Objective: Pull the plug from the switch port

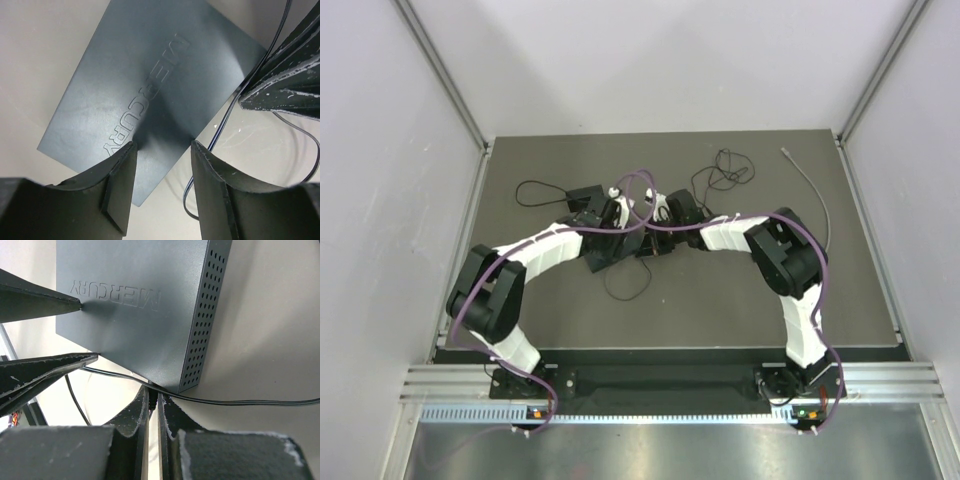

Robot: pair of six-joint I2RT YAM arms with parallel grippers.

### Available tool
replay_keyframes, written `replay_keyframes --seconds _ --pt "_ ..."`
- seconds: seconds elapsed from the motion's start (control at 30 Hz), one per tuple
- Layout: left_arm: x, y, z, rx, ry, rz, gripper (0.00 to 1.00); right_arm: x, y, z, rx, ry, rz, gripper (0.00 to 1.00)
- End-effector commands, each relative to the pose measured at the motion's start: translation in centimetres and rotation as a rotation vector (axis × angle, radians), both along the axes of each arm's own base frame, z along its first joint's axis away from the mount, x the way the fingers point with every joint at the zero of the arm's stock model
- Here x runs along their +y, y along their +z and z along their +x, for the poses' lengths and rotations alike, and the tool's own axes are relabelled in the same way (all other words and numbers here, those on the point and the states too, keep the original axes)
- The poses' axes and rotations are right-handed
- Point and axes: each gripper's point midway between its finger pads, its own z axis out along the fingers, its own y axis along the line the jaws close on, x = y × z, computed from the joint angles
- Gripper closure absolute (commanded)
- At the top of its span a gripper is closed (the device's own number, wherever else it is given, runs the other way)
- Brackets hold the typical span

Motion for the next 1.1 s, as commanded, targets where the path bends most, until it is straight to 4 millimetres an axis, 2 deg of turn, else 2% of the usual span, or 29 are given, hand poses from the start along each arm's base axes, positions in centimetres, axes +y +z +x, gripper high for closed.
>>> replay_keyframes --seconds 0.0,0.1,0.17,0.3,0.4,0.53,0.67,0.83,0.87,1.07 --pt "-0.3 -0.2 1.1 -0.045 -0.009 0.023 0.48 0.9 1.1 0.3 -0.004 0.032 0.045 1.0" --pt "-0.4 -1.3 1.0 -0.006 -0.001 0.031 0.49 0.9 1.4 0.2 -0.002 0.034 0.055 1.0" --pt "0.3 -2.0 0.9 0.011 0.014 0.069 0.5 0.9 1.6 0.1 -0.004 0.037 0.058 1.0" --pt "0.0 -2.8 0.0 0.048 -0.006 0.062 0.51 1.1 1.9 0.1 -0.004 0.041 0.066 1.0" --pt "0.7 -3.5 0.1 0.061 0.013 0.121 0.51 1.4 2.1 -0.1 -0.004 0.048 0.071 1.0" --pt "0.4 -4.1 0.1 0.108 0.069 0.114 0.52 1.9 1.9 -0.7 -0.001 0.06 0.064 1.0" --pt "1.1 -6.0 0.0 0.184 0.13 0.182 0.55 2.0 1.8 -1.3 -0.007 0.052 0.031 1.0" --pt "1.6 -7.5 -0.8 0.24 0.159 0.209 0.56 0.5 1.2 -1.1 -0.027 -0.044 -0.059 1.0" --pt "1.7 -7.6 -0.9 0.245 0.163 0.219 0.56 0.4 1.8 -1.1 -0.038 -0.066 -0.062 1.0" --pt "2.6 -9.0 -1.7 0.285 0.184 0.263 0.56 -1.0 1.7 -1.0 -0.122 -0.134 -0.165 1.0"
